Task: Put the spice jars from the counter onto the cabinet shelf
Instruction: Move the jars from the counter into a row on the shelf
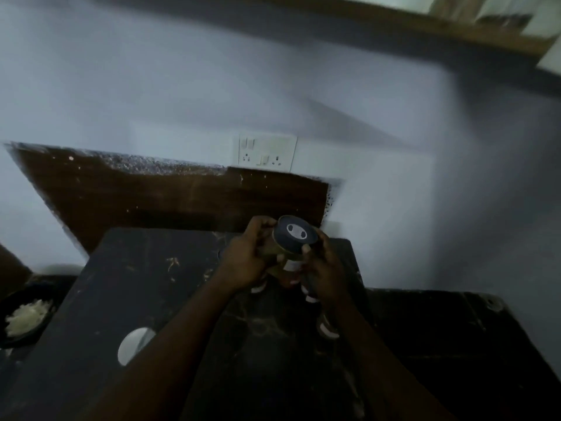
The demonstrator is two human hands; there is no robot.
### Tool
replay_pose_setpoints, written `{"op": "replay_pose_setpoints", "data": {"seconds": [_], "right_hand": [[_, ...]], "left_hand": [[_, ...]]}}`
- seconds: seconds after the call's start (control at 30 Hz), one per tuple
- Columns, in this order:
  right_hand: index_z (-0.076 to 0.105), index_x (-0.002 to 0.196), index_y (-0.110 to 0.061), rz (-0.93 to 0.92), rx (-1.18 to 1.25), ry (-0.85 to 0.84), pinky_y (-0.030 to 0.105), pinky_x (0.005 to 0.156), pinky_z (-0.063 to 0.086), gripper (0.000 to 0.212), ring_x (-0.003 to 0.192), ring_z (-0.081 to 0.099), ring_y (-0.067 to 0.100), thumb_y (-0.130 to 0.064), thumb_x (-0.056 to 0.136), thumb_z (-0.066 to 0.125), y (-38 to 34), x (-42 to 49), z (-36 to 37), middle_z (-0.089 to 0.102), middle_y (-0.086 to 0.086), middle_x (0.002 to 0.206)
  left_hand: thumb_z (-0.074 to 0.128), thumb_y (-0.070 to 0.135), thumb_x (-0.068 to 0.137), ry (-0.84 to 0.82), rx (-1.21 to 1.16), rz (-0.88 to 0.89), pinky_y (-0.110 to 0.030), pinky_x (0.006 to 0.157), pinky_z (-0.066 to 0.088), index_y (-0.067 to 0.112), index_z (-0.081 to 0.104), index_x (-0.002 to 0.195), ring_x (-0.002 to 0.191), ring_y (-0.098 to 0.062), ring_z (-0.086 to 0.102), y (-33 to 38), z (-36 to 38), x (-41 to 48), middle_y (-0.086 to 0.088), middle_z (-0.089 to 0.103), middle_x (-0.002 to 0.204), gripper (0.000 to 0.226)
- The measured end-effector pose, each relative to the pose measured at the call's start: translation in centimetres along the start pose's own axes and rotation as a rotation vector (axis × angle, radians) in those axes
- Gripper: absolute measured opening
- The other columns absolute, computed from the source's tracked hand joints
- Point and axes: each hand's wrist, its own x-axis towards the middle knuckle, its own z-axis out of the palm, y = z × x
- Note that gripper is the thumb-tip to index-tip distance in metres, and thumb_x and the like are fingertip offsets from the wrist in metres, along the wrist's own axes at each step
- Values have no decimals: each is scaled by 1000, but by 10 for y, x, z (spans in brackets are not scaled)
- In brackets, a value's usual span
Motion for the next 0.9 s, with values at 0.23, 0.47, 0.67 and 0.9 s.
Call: {"op": "replay_pose_setpoints", "data": {"seconds": [0.23, 0.47, 0.67, 0.9], "right_hand": [[41, 154, -28, -270, -142, 161, 26, 92, 57, 78, 116, 61, 5, -41, 85, 77, -112, 6, -10, 49, -6, 144], [43, 133, -41, -581, -195, 288, 10, 78, 54, 75, 110, 60, -7, -49, 74, 87, -227, 30, -33, 62, -17, 129], [50, 121, -38, -801, -183, 410, 9, 72, 51, 62, 101, 64, -8, -60, 73, 83, -338, 57, -63, 68, -21, 110], [57, 136, -25, -787, -389, 454, 22, 83, 50, 68, 97, 61, 2, -62, 82, 74, -412, 130, -95, 59, -8, 128]], "left_hand": [[80, 54, 76, 227, -20, 245, -20, 84, 58, 50, 42, 137, 108, 9, 63, 89, -17, 31, 26, 64, 123, 72], [73, 61, 79, 430, 91, 461, -20, 75, 55, 44, 43, 138, 101, 3, 60, 190, -34, 87, 22, 55, 124, 68], [74, 57, 78, 557, 169, 656, -24, 74, 55, 44, 41, 141, 100, 1, 59, 289, -57, 143, 17, 54, 121, 73], [72, 38, 85, 524, 350, 555, -36, 88, 56, 34, 35, 151, 105, -17, 63, 349, -66, 225, 1, 55, 130, 76]]}}
